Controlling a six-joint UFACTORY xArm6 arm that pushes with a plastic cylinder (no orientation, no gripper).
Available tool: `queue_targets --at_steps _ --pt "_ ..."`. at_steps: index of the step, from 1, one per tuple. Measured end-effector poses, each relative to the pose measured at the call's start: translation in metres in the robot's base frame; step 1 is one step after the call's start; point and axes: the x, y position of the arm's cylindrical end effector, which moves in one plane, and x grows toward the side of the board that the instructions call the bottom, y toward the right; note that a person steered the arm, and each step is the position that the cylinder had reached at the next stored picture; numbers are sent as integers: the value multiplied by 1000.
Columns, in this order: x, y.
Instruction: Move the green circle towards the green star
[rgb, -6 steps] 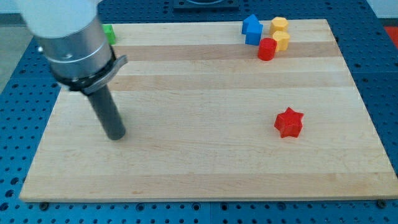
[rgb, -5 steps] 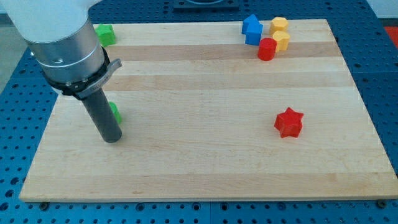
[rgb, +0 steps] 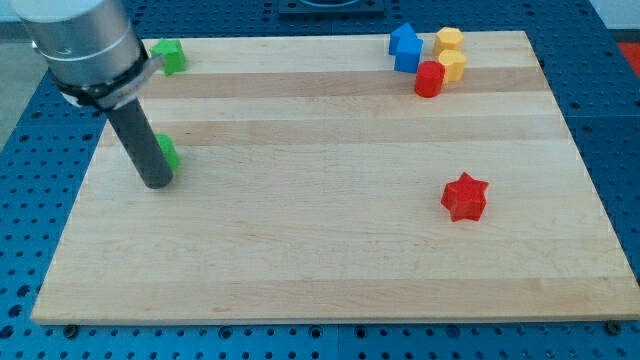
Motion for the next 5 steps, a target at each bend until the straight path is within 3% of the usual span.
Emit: queue_targets --at_steps 5 --pt "-91 -41"
